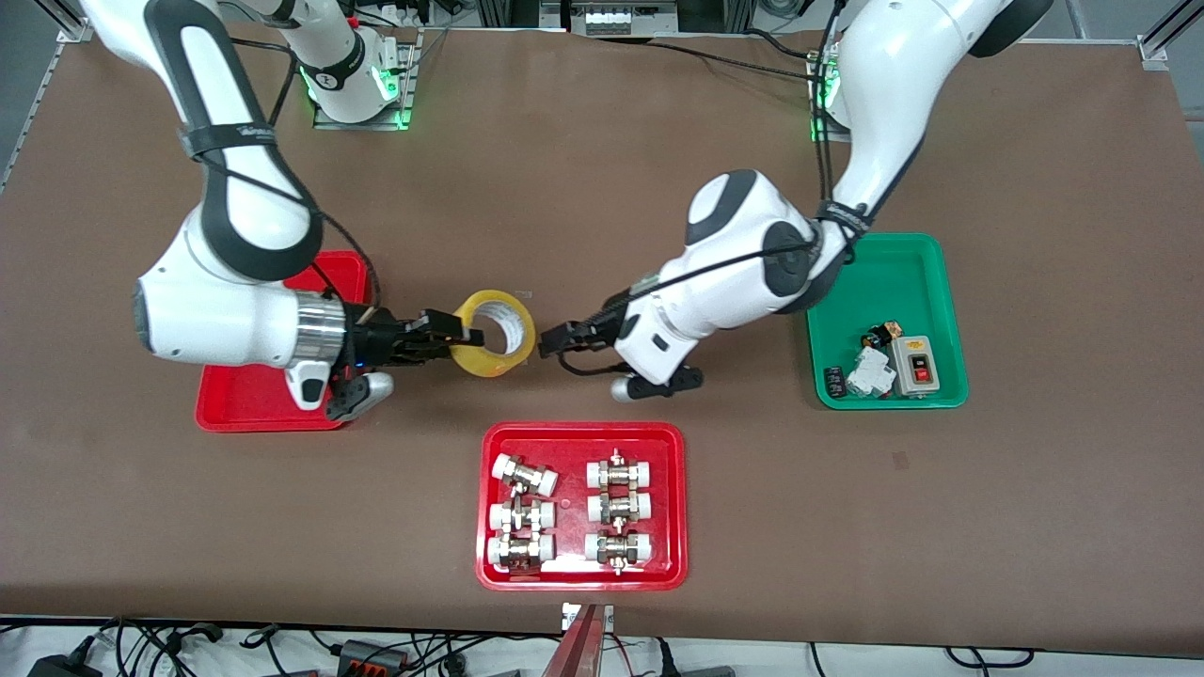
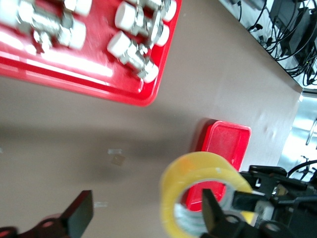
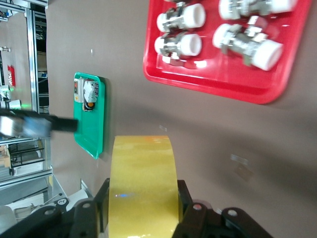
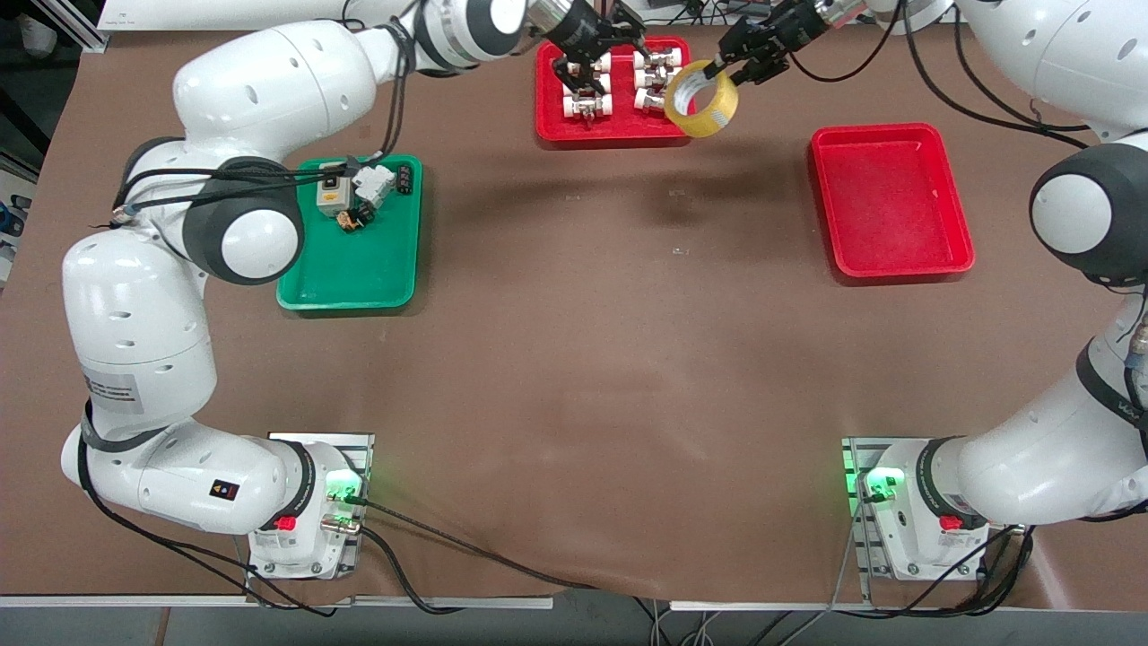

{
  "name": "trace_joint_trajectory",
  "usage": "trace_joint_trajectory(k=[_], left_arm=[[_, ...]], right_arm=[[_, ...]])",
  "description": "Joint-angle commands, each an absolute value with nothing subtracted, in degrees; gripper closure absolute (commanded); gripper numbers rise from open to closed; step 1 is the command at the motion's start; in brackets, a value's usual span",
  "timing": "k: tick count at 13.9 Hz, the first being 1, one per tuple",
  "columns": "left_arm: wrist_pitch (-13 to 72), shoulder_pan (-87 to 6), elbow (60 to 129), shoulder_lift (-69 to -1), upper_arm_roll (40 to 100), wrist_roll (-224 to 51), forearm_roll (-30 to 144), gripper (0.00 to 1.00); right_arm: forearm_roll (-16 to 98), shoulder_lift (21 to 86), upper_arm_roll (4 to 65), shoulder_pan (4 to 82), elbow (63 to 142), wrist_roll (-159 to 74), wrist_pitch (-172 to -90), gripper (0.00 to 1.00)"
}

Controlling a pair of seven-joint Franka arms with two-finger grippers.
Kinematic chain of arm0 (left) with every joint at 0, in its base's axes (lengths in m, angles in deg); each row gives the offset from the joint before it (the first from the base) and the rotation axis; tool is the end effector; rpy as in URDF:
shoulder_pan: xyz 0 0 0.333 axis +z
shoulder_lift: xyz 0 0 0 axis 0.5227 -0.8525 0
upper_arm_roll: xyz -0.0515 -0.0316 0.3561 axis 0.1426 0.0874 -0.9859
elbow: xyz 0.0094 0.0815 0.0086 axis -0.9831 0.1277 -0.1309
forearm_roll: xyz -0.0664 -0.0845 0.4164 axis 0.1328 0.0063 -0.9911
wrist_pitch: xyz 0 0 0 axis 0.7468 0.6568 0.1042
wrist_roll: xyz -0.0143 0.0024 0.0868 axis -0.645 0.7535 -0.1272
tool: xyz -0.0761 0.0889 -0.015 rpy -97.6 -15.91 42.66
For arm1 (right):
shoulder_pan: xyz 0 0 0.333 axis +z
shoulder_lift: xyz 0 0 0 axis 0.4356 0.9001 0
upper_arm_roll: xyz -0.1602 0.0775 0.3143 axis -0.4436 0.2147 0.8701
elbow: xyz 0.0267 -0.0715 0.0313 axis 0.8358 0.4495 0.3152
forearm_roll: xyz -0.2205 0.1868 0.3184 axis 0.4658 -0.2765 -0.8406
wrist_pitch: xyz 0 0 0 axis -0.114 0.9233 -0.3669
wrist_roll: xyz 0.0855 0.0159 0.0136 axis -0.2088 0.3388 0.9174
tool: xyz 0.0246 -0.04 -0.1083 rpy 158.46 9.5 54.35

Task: Left arm passes tape to right arm into tray
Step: 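Lower the tape into the red tray with the right gripper while the left withdraws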

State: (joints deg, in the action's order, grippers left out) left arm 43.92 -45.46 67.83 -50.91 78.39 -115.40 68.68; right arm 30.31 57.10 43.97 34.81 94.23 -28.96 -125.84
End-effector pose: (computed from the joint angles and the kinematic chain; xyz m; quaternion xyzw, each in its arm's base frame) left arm 0.6955 -0.4650 0.4173 0.9337 0.1211 -0.0378 0.3347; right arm 0.7053 0.2187 0.3897 -0.9160 -0.0855 0.0442 0.3895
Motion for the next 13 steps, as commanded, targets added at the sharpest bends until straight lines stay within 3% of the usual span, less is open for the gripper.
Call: trace_joint_trajectory(k=[1, 5, 10, 13], left_arm=[[36.64, -39.71, 69.58, -47.60, 78.82, -101.85, 68.70, 0.00], [17.05, -31.36, 69.31, -42.16, 78.82, -86.97, 68.61, 0.00], [2.18, -22.74, 68.87, -39.43, 78.21, -70.98, 68.43, 0.00], [-4.25, -18.86, 68.79, -38.11, 78.91, -59.90, 59.67, 0.00]], right_arm=[[33.12, 57.04, 44.60, 27.61, 93.42, -23.96, -117.11, 1.00], [40.15, 59.67, 44.60, 18.11, 94.04, -12.35, -108.56, 1.00], [49.03, 64.41, 44.60, 10.72, 94.04, -3.82, -106.88, 1.00], [49.57, 69.07, 44.60, 7.46, 93.86, 3.12, -107.14, 1.00]])
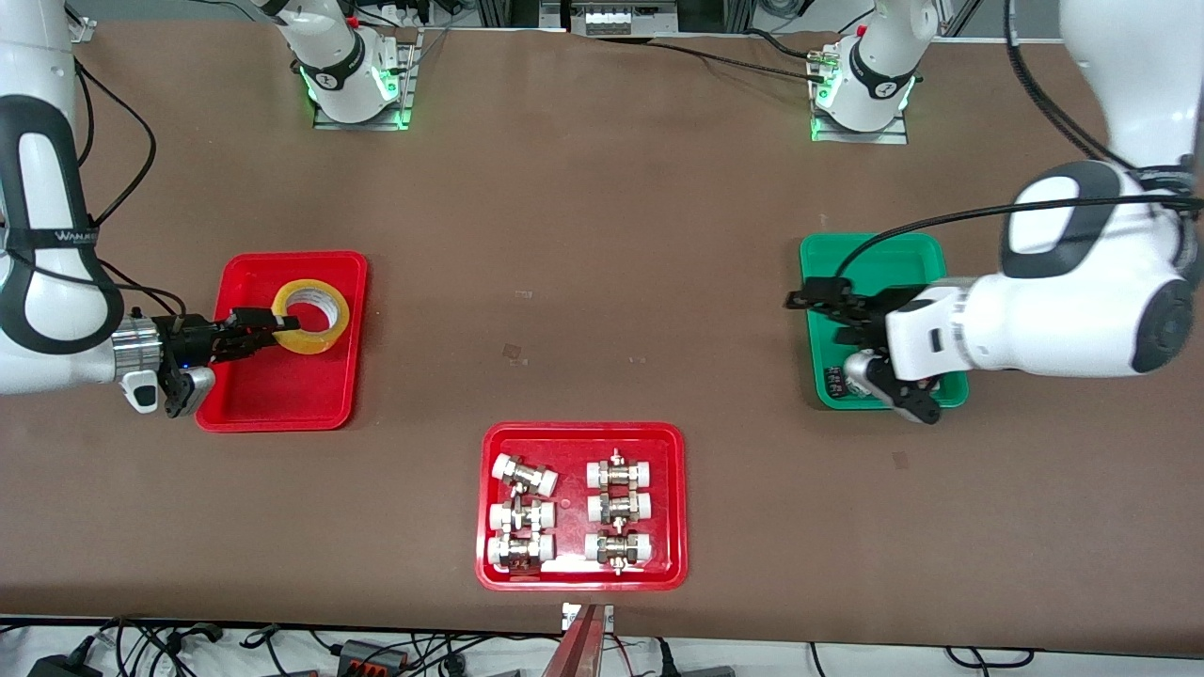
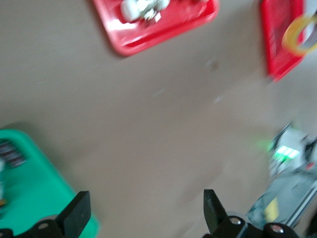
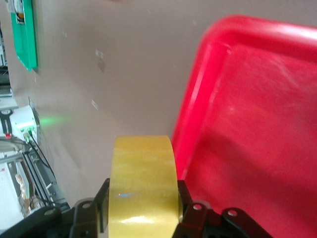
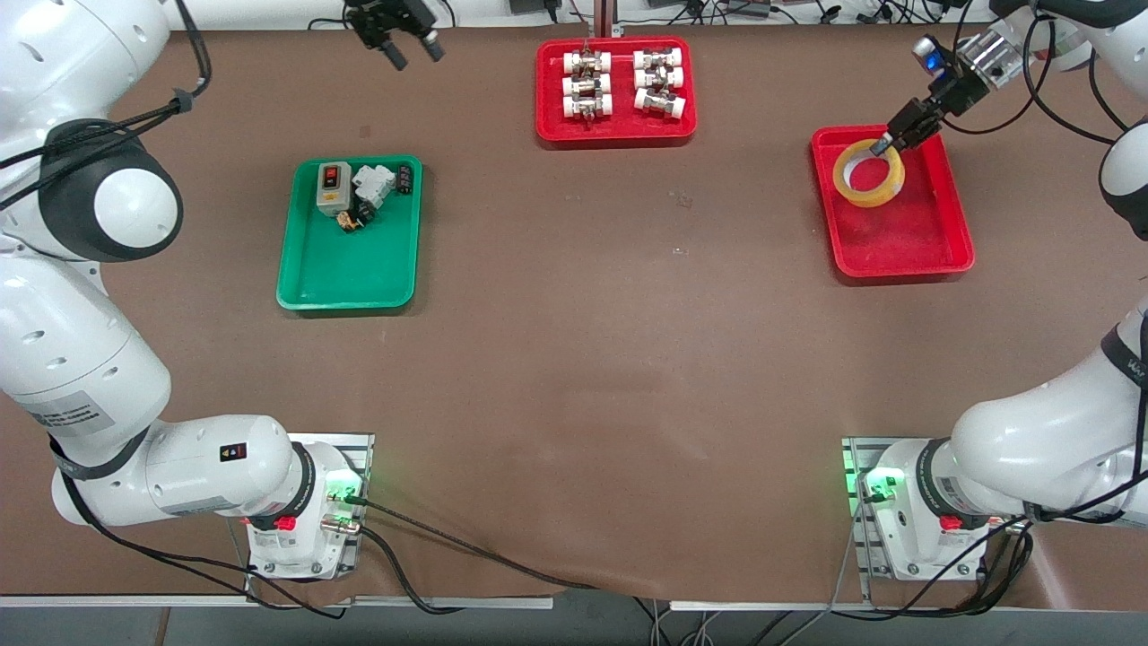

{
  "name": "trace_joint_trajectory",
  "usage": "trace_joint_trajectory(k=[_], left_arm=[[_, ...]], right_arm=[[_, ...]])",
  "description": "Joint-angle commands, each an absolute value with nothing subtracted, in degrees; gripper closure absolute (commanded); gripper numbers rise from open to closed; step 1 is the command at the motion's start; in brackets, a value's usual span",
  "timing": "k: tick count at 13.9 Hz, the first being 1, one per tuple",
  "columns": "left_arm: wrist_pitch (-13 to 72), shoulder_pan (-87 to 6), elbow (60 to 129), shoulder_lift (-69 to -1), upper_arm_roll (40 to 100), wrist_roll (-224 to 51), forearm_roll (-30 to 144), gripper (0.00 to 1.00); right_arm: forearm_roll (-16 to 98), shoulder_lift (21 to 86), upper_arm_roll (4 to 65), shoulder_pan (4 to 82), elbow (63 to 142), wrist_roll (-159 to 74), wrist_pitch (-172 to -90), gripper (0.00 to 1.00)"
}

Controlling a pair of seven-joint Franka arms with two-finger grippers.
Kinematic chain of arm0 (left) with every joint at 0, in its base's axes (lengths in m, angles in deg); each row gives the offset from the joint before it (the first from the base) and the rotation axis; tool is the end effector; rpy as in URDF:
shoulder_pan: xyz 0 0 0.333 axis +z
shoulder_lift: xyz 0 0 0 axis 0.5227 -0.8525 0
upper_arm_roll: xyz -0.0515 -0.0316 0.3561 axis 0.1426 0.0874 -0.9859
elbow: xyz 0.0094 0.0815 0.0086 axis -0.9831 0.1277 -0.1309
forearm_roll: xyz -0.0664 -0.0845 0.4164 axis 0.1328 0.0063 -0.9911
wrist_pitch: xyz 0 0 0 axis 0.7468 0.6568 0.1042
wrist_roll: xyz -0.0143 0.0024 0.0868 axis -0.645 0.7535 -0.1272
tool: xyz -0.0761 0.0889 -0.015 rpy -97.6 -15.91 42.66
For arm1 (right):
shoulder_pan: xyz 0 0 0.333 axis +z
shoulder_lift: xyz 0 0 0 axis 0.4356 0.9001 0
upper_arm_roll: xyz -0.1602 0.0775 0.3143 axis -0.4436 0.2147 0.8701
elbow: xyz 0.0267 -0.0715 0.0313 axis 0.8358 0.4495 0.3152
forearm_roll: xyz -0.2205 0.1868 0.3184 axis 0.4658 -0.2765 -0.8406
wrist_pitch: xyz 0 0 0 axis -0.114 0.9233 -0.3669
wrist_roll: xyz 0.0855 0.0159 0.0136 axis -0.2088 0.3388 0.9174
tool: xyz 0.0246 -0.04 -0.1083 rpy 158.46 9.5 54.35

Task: Left arm passes tape to right arm into tray
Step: 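Lower the tape into the red tray with the right gripper while the left withdraws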

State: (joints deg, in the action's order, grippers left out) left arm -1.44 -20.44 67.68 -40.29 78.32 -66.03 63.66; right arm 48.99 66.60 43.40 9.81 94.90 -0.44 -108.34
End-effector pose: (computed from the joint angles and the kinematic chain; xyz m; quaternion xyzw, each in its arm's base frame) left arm 0.7125 -0.1531 0.4914 0.9344 -0.2265 -0.1199 0.2473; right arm 0.6757 -0.0967 0.2448 -0.9016 -0.1885 0.1281 0.3678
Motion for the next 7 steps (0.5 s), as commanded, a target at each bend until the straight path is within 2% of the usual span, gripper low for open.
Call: trace_joint_trajectory(k=[1, 4, 5, 6, 7], left_arm=[[-5.48, -18.60, 68.70, -38.02, 78.64, -58.39, 57.73, 0.00], [-11.97, -18.77, 65.11, -36.79, 78.82, -58.29, 51.31, 0.00], [-13.39, -18.94, 64.31, -36.87, 78.73, -58.20, 49.99, 0.00], [-13.93, -19.21, 64.22, -36.87, 78.82, -58.20, 47.97, 0.00], [-14.28, -19.56, 64.22, -36.87, 78.99, -58.20, 45.43, 0.00]], right_arm=[[49.92, 70.04, 44.60, 6.85, 93.86, 4.45, -107.23, 1.00], [52.99, 71.54, 44.60, 6.58, 93.77, 7.09, -108.54, 1.00], [53.26, 71.80, 44.60, 6.58, 93.86, 8.31, -109.24, 0.92], [53.70, 72.07, 44.60, 6.66, 93.77, 9.37, -109.51, 0.73], [55.27, 72.07, 44.60, 6.75, 93.86, 9.99, -110.47, 0.45]])
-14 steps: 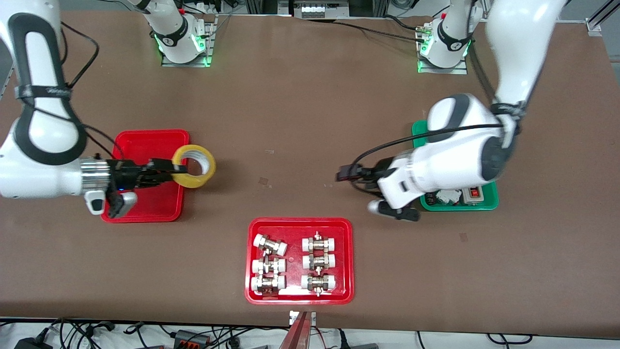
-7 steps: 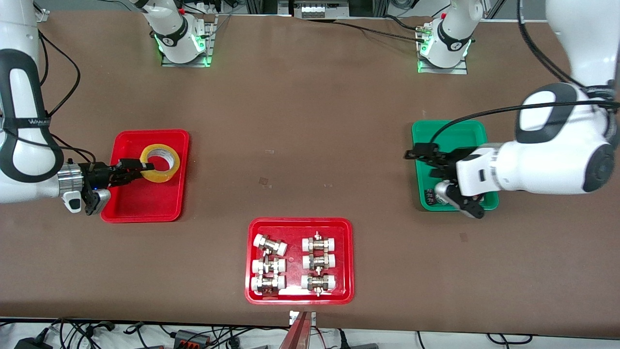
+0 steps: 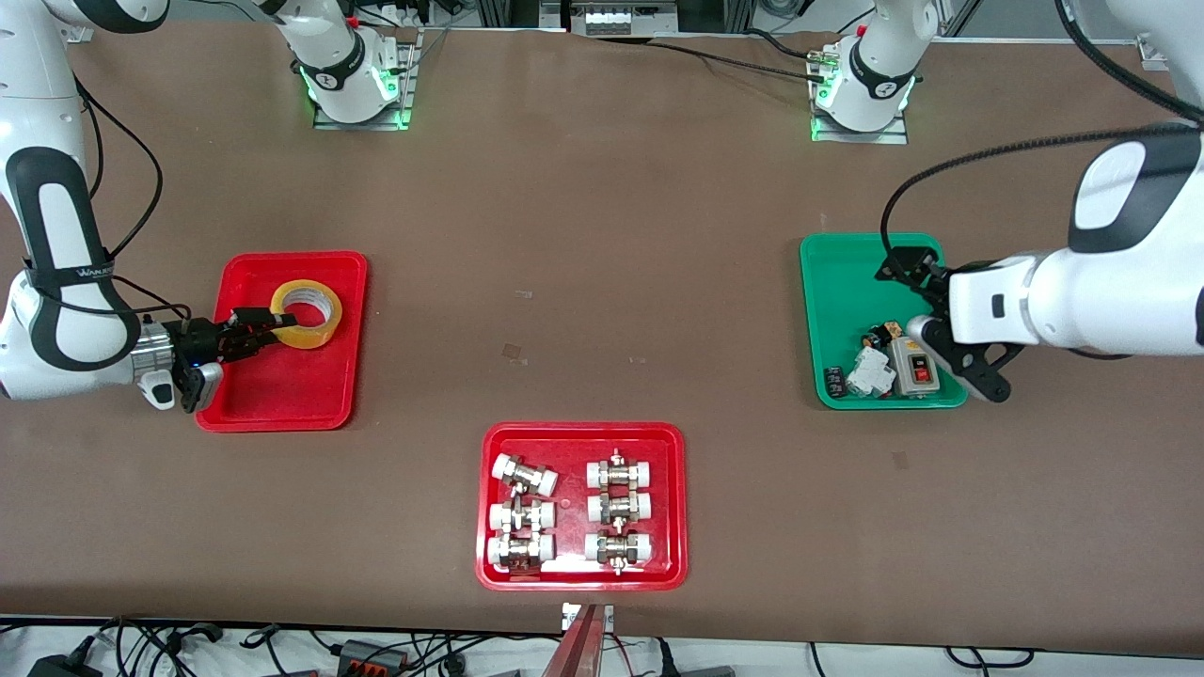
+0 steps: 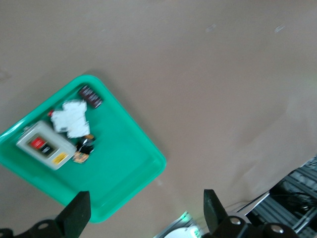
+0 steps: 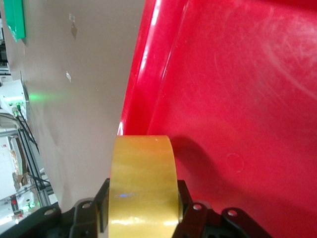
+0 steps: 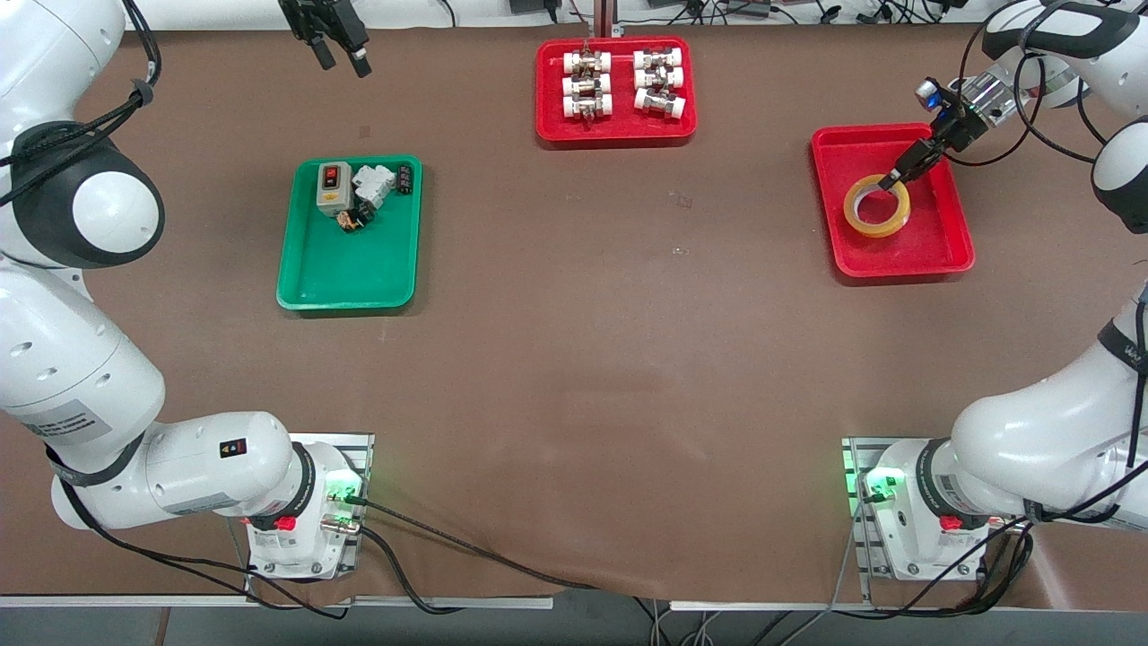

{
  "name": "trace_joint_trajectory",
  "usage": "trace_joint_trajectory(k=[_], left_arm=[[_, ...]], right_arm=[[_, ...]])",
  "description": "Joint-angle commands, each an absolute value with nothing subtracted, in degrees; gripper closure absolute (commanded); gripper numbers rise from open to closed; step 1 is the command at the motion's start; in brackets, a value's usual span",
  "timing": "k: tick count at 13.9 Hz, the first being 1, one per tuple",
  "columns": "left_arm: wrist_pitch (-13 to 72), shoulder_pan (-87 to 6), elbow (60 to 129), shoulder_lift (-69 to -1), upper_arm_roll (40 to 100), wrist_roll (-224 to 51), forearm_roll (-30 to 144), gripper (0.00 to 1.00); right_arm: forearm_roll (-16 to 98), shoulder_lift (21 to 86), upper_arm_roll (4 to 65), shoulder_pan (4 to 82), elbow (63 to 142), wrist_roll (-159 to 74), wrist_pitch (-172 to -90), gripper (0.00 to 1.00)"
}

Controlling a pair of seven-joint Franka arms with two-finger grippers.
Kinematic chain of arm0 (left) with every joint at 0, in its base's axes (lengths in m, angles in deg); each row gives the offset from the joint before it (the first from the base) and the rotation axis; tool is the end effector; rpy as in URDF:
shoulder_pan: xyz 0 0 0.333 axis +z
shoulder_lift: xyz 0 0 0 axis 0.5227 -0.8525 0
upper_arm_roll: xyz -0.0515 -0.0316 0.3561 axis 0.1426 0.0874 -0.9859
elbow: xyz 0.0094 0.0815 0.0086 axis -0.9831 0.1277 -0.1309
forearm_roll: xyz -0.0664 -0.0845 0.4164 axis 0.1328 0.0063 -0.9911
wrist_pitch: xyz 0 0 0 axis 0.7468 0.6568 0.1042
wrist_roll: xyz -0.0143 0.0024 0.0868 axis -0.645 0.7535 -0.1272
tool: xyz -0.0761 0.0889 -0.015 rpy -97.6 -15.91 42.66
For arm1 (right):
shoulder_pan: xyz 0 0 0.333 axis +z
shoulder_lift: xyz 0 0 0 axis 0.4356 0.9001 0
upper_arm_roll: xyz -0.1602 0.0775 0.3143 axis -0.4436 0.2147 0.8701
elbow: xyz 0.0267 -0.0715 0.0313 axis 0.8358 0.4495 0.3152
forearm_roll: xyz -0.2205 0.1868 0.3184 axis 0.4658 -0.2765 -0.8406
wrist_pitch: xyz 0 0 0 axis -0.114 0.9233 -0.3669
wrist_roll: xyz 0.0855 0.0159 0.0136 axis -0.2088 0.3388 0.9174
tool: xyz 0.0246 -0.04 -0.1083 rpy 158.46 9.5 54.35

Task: Left arm passes tape to right arm into tray
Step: 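Lower the tape into the red tray with the right gripper while the left withdraws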

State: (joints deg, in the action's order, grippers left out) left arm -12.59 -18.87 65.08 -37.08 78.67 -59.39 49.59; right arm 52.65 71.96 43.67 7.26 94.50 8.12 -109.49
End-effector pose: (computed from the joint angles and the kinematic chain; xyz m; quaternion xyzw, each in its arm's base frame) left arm 0.6899 -0.1044 0.5302 0.9342 -0.2918 -0.1612 0.1273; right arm 0.6617 -0.1281 0.1818 -0.8868 -0.2358 0.1364 0.3734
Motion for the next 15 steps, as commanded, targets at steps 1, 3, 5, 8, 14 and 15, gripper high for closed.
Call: trace_joint_trajectory(k=[1, 3, 5, 8, 14, 15], left_arm=[[-15.07, -19.91, 64.04, -36.87, 78.99, -58.20, 43.23, 0.00], [-15.78, -20.26, 64.04, -36.79, 78.90, -58.11, 38.14, 0.00], [-15.60, -20.18, 63.95, -36.87, 78.56, -58.11, 36.27, 0.00], [-15.69, -19.83, 60.01, -36.96, 78.38, -59.24, 33.02, 0.00], [-4.65, -24.04, 68.40, -26.61, 68.12, -74.44, 36.59, 0.00], [-2.27, -24.57, 72.87, -23.29, 66.18, -76.54, 40.27, 0.00]], right_arm=[[56.68, 72.07, 44.68, 7.01, 93.86, 10.17, -111.61, 0.15], [59.58, 72.07, 44.86, 7.36, 93.86, 12.44, -113.37, 0.00], [63.09, 71.98, 44.95, 8.94, 93.86, 14.47, -116.01, 0.00], [69.77, 68.83, 45.21, 11.57, 93.86, 14.57, -118.82, 0.00], [78.31, 56.80, 45.04, 17.47, 94.65, 3.52, -120.42, 0.00], [78.31, 54.16, 45.04, 17.56, 95.44, 1.32, -120.41, 0.00]])
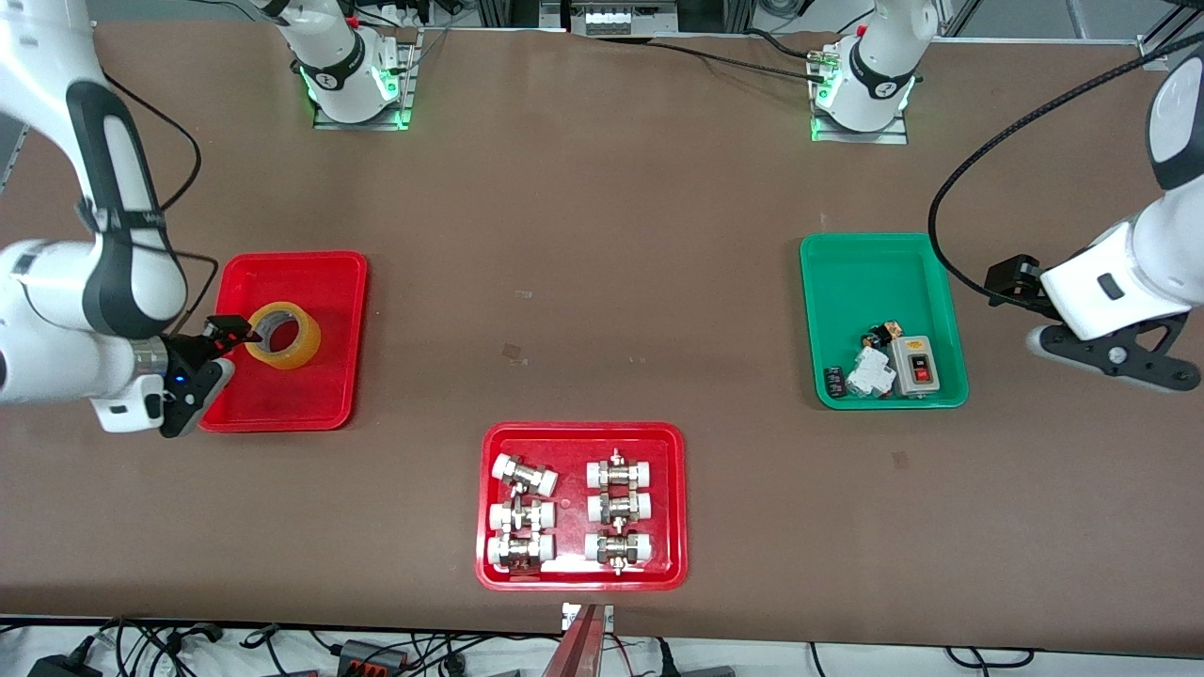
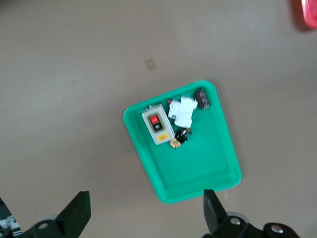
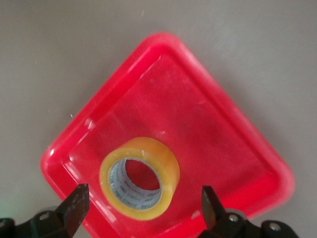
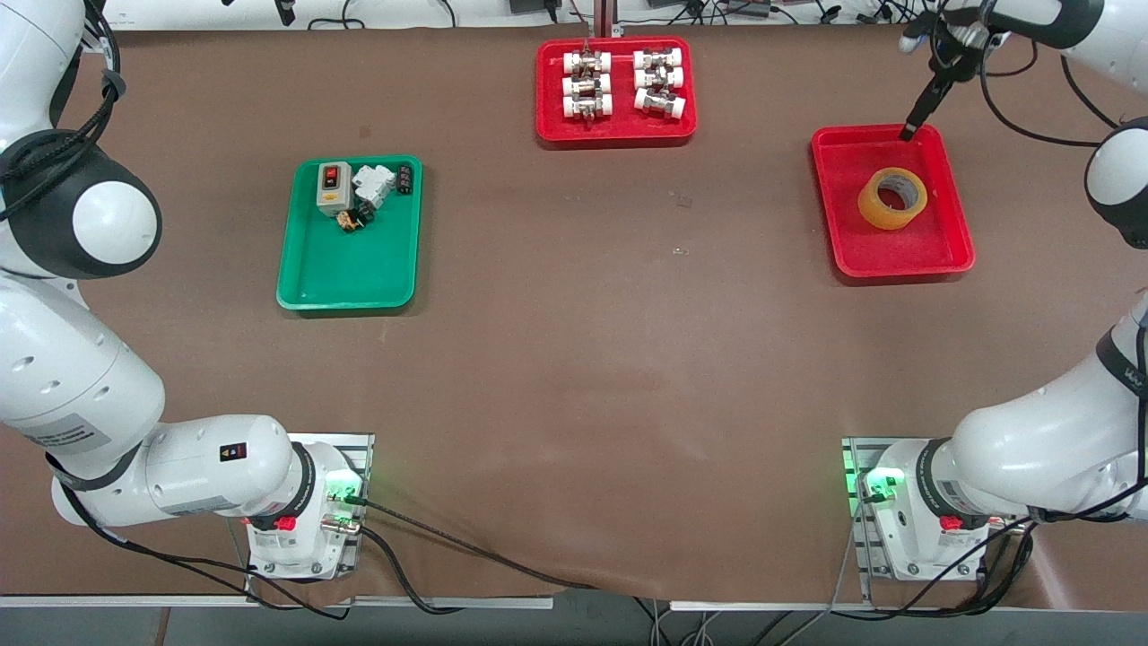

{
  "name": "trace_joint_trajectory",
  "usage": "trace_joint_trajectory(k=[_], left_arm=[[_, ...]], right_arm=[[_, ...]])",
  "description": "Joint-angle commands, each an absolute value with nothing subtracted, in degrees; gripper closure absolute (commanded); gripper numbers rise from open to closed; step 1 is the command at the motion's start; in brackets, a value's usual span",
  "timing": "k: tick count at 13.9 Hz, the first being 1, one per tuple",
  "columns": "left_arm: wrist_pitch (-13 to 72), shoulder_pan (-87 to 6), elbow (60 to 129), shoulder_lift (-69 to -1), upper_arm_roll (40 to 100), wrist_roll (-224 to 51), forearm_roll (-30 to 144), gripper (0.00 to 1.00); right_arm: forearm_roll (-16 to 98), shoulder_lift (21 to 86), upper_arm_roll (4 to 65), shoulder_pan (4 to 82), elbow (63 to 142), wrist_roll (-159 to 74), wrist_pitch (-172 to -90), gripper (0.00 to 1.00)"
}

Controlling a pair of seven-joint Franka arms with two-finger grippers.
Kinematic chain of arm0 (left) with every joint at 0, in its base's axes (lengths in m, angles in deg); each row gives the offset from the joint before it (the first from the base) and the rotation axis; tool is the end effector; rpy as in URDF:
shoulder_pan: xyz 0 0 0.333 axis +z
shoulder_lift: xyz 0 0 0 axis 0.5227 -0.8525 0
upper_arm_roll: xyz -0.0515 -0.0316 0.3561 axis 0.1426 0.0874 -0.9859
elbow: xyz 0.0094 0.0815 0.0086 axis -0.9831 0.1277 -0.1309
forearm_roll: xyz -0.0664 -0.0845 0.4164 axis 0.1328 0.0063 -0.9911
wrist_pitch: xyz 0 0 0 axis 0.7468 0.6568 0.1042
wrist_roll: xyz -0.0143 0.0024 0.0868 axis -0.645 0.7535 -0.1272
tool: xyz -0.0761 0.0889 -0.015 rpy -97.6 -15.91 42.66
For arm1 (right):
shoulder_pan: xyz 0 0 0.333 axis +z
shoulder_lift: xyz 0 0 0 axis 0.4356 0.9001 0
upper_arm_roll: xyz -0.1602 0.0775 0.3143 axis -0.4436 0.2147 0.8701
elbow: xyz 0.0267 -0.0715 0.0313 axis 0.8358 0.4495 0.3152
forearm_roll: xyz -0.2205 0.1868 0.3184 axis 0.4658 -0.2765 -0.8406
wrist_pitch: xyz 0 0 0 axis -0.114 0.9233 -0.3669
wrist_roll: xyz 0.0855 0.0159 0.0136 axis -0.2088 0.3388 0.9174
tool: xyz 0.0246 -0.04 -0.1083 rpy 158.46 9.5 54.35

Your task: Left arm passes tape to right arm into tray

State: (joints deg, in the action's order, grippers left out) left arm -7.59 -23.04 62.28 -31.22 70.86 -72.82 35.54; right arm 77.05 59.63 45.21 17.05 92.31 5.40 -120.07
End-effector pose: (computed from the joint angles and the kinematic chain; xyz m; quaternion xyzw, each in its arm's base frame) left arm 0.6939 -0.0529 0.6128 -0.9870 0.1373 0.0656 0.0518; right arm 0.7183 -0.0495 0.3424 -0.9043 -0.4079 0.0909 0.0869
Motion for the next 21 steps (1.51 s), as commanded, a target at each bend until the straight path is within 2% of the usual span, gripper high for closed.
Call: trace_joint_trajectory(k=[1, 2, 3, 4, 8, 12, 14, 18, 21], left_arm=[[1.24, -25.96, 78.22, -18.81, 64.16, -77.26, 43.18, 0.00], [4.75, -27.89, 84.63, -14.16, 62.57, -78.40, 44.08, 0.00], [7.31, -28.00, 88.35, -12.37, 61.17, -79.19, 44.44, 0.00], [7.60, -27.82, 88.91, -12.27, 60.11, -79.20, 44.61, 0.00], [6.64, -26.16, 85.84, -13.50, 60.18, -80.26, 45.31, 0.00], [5.32, -24.66, 85.84, -12.53, 60.19, -80.26, 49.18, 0.00], [5.32, -24.66, 85.84, -12.62, 60.18, -80.17, 49.62, 0.00], [4.09, -24.83, 85.84, -12.62, 60.89, -80.34, 53.93, 0.00], [3.91, -24.66, 85.84, -12.70, 60.45, -80.17, 54.02, 0.00]], right_arm=[[78.31, 52.14, 45.04, 17.56, 95.70, 0.08, -120.06, 0.00], [78.31, 49.68, 45.04, 17.65, 95.79, -1.59, -118.50, 0.00], [78.31, 47.31, 45.12, 18.08, 95.79, -5.26, -116.39, 0.00], [78.31, 44.59, 45.12, 18.96, 96.23, -10.78, -114.89, 0.00], [78.49, 36.05, 45.21, 21.52, 97.55, -26.62, -108.04, 0.00], [78.49, 32.52, 45.21, 24.41, 97.12, -44.54, -103.90, 0.00], [78.31, 32.34, 45.12, 24.16, 96.06, -54.29, -103.63, 0.00], [78.49, 30.76, 45.21, 24.24, 95.44, -55.13, -107.30, 0.00], [78.40, 25.77, 44.95, 24.15, 100.34, -55.04, -110.03, 0.00]])
